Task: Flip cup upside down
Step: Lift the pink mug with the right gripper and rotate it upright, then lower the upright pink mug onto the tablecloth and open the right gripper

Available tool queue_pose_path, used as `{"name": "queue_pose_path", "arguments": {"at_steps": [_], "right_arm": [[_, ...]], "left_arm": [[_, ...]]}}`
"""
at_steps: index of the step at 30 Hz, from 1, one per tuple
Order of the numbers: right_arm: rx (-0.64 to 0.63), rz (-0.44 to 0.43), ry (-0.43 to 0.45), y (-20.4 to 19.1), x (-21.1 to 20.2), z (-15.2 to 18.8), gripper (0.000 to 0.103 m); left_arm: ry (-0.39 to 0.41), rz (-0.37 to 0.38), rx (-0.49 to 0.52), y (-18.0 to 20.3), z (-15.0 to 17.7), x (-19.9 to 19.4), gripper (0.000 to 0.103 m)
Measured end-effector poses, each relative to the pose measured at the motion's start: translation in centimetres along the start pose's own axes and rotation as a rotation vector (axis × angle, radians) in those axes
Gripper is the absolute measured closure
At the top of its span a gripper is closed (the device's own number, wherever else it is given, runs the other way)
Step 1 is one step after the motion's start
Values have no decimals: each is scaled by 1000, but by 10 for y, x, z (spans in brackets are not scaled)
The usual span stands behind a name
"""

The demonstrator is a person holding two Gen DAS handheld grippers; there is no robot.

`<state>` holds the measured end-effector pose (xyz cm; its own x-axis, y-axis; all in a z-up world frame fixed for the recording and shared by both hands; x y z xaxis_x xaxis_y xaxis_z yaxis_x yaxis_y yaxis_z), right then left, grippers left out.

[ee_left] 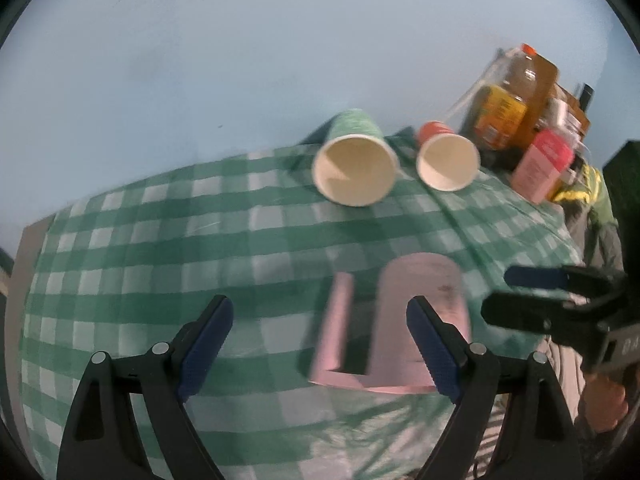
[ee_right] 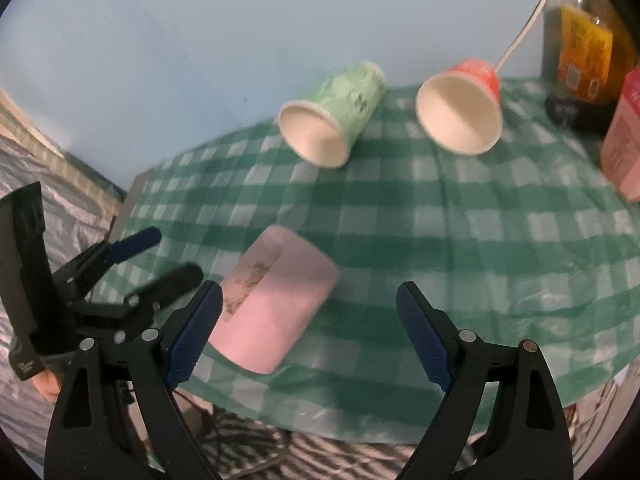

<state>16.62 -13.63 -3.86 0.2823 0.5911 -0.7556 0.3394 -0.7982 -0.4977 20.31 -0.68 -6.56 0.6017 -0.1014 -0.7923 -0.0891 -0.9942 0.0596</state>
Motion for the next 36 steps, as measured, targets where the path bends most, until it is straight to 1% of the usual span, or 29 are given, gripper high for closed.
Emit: {"name": "queue_pose_path", "arguments": {"at_steps": [5,10,14,21,24,26,27,28,31,34,36], "right_arm": [[68,-5,-47,-5,31,1,15],[129,-27,-95,-7,56,0,15],[157,-22,-114,-2,67,-3,15],[193,-16,-174,5,86,-2,15],[200,-26,-193,6,93,-2,15],[195,-35,-191,5,94,-3,15],[191,-40,-184,5,93,-4,17],[188,-42,-182,5,94,-4,22],[166,-61,-168,3,94,-5,23],[140,-74,-133,1,88,-7,25],[93,-70,-90,-3,80,-11,26]], "left_arm": [[-5,-25,-50,-27,2,18,13],[-49,-26,-104,-44,7,41,13],[-58,-20,-111,-49,9,49,13],[-65,-13,-123,-50,9,56,13],[-65,-13,-116,-48,10,57,13],[-65,-17,-109,-48,10,57,13],[-62,-17,-109,-48,10,57,13],[-61,-18,-108,-48,10,56,13],[-60,-16,-119,-51,10,56,13],[-62,-5,-132,-51,10,55,13],[-56,1,-133,-50,11,52,13]]}}
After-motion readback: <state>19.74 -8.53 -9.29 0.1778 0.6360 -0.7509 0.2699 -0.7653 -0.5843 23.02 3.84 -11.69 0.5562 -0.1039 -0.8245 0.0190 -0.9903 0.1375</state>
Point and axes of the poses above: each gripper's, at about its wrist camera, not at the fingertips, and x roughly the way its jaws point, y to its right, z to its underside, the point moved 10 cm from there along x, roughly the way its jaws point, and after that the axes turned 5 degrees about -z, right-handed, at the moved point
